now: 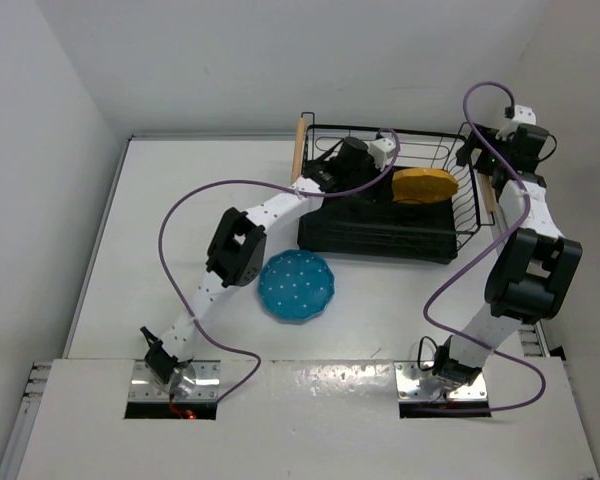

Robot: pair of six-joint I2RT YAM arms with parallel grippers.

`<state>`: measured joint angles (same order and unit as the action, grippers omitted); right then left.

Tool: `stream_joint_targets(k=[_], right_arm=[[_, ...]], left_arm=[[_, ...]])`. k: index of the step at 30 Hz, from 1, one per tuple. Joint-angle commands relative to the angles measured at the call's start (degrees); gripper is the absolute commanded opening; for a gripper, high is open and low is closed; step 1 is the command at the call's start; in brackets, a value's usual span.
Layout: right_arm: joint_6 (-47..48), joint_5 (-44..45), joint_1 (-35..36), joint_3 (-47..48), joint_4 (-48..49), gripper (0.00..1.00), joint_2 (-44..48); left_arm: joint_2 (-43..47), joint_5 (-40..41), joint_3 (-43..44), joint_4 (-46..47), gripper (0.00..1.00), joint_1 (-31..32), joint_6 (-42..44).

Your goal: Load the plates into the dish rack

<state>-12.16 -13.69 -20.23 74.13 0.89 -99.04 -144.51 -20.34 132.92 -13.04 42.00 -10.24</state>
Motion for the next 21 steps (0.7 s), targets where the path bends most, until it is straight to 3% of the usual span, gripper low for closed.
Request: stream_joint_targets(k=[1,6,17,19,21], right_arm=[[-0.1,-7.0,1.8,2.4,-5.5,0.94,1.2],[-0.4,-11.9,1.8,3.4,-6.0,0.89,3.2],[6.5,-26.3,1.9,-3.8,-4.8,0.89,12.2],[9.1,-28.2,1.9,-5.9,-4.6,0.86,13.7],[8.9,-28.2,1.9,-10.5,-3.3,0.69,17.0]], left_arm=[[-2.7,-1.8,1.1,-1.3,0.52,1.5,-2.9],[-2.7,-1.8,1.6,-0.8,0.52,1.0,-2.9],[-3.2,-1.8,3.3,-0.2,0.52,0.5,-2.9],[-3.2,-1.8,3.3,0.3,0.52,-0.1,-2.9],[-3.2,-1.8,3.8,0.3,0.53,-0.1,-2.9]])
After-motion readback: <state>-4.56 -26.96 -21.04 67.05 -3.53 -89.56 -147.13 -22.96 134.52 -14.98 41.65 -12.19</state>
